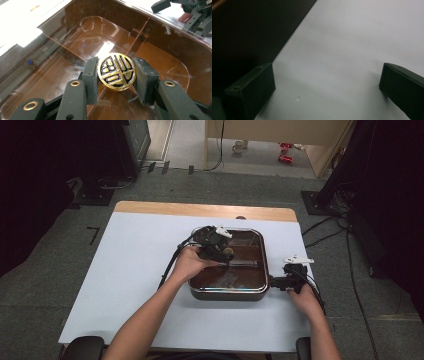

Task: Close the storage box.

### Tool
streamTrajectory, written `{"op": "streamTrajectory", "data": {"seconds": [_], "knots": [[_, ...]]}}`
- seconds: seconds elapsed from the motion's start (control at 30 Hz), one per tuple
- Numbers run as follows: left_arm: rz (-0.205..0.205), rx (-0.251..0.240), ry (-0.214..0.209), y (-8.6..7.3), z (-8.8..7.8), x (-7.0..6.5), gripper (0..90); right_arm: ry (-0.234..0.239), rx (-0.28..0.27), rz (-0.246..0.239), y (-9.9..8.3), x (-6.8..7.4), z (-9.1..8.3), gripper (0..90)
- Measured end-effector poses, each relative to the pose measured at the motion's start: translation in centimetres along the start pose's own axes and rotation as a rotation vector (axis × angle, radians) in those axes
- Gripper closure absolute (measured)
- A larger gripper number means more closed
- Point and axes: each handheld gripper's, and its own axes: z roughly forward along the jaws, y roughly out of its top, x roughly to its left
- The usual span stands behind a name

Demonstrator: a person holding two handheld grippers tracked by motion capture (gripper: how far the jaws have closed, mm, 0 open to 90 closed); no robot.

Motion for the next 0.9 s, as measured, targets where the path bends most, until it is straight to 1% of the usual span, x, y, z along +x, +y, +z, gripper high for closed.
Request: {"op": "streamTrajectory", "data": {"seconds": [0.1, 0.17, 0.23, 0.27, 0.37, 0.5, 0.63, 0.73, 0.77, 0.87, 0.9], "knots": [[0.000, 0.007, 0.004, 0.1, 0.3, -0.1, 59.4, 0.000, -0.001, -0.001, 0.0, 0.0, 0.0, 0.0], [0.012, 0.019, -0.004, 0.3, 0.5, -0.3, 59.4, 0.000, 0.000, 0.000, 0.0, 0.0, 0.0, 0.0], [0.014, 0.023, -0.002, 0.3, 0.7, -0.3, 59.4, 0.000, 0.000, -0.001, 0.0, 0.0, 0.0, 0.0], [0.001, 0.021, -0.010, 0.3, 0.9, -0.2, 59.4, 0.000, 0.000, 0.000, 0.0, 0.0, 0.0, 0.0], [0.000, 0.014, -0.015, 0.2, 0.9, -0.1, 59.4, 0.000, 0.001, 0.001, 0.0, 0.0, 0.0, 0.0], [0.001, 0.002, -0.006, 0.0, 1.0, -0.2, 59.1, 0.000, 0.000, 0.000, 0.0, 0.0, 0.0, 0.0], [-0.005, -0.013, -0.020, -0.2, 0.9, -0.1, 57.8, 0.000, 0.000, 0.000, 0.0, 0.0, 0.0, 0.0], [-0.002, -0.035, -0.038, -0.1, 0.4, -0.1, 51.0, 0.000, 0.000, 0.000, 0.0, 0.0, 0.0, 0.0], [0.003, -0.038, -0.037, -0.1, 0.3, -0.1, 48.7, 0.000, 0.000, 0.000, 0.0, 0.0, 0.0, 0.0], [0.024, -0.042, -0.012, 0.0, -0.3, -0.3, 42.8, 0.000, -0.001, 0.000, 0.0, 0.0, 0.0, 0.0], [0.028, -0.043, -0.015, 0.0, -0.5, -0.4, 40.8, 0.000, -0.001, 0.000, 0.0, 0.0, 0.0, 0.0]]}}
